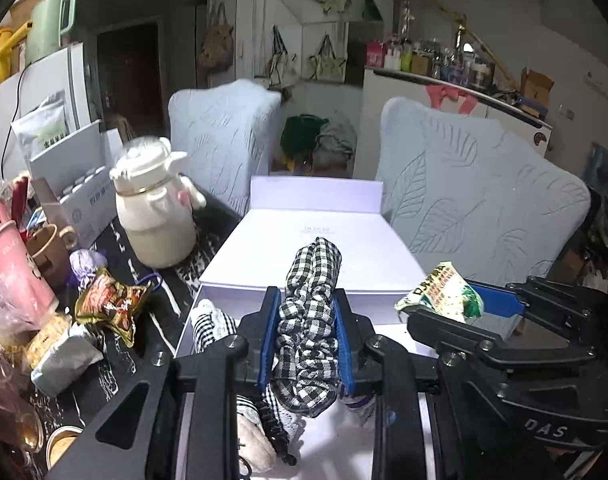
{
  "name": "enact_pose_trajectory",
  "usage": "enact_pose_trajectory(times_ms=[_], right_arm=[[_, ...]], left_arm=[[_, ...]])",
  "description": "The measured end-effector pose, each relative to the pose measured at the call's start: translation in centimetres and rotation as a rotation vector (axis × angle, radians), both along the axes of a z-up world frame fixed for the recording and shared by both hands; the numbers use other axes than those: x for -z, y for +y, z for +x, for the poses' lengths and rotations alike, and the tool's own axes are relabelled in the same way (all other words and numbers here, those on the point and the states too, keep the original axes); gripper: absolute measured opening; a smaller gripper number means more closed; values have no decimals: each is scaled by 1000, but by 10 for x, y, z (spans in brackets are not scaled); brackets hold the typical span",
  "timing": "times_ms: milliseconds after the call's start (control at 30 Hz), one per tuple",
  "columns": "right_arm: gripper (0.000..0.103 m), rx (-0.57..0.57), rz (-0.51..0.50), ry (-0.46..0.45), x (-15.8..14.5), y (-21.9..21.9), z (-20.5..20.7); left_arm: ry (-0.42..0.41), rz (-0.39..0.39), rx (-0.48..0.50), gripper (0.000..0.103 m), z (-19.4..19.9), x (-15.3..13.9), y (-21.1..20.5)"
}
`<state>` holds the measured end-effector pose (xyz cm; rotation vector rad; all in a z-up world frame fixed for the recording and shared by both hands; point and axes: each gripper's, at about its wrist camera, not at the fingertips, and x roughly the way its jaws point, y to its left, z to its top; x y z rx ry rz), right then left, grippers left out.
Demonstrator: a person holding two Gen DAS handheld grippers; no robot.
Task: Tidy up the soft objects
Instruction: 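Lower the scrunchie and green packet into the box and open both grippers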
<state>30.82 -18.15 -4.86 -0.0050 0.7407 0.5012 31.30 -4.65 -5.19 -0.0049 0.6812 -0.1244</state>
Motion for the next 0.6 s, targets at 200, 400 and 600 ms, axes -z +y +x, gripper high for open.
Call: enact_pose_trajectory(times_ms=[200, 400, 600], right_arm=[[47, -12, -25, 57, 16, 3, 9], [47, -14, -138, 60, 44, 17, 16], [48, -25, -130, 76, 56, 18, 19]], left_arm=[[85, 8, 8, 25, 13, 20, -1], [205, -3, -2, 25, 29, 51, 1], [233, -3, -2, 25, 32, 58, 3]])
